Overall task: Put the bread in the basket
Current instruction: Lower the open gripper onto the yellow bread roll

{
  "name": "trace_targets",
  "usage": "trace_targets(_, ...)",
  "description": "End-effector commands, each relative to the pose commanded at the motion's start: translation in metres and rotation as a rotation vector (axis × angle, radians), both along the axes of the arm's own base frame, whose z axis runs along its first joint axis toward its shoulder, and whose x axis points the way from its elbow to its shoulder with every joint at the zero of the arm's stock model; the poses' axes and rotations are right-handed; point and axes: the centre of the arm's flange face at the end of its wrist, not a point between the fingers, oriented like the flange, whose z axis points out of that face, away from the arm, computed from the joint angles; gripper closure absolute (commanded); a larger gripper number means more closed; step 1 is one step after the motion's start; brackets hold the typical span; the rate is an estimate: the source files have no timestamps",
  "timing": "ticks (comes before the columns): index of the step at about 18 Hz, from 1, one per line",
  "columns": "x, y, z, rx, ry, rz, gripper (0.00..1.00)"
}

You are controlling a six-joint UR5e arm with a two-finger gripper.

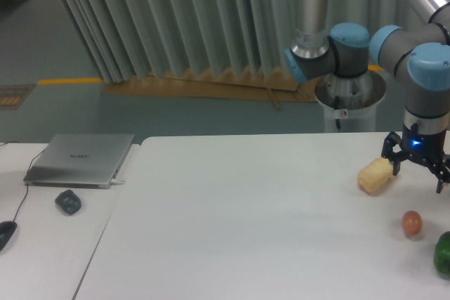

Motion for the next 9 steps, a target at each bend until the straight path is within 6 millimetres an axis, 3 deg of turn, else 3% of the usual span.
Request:
trace_targets(7, 0.001, -0.002, -0.003, -0.007, -0.010, 0.005, 0.00)
trace_targets(8, 0.004, -0.003, -0.010, -0.019, -0.029, 0.005, 0.00)
trace_targets(9, 0.017, -0.009, -0.031, -0.052, -0.073, 0.001, 0.00)
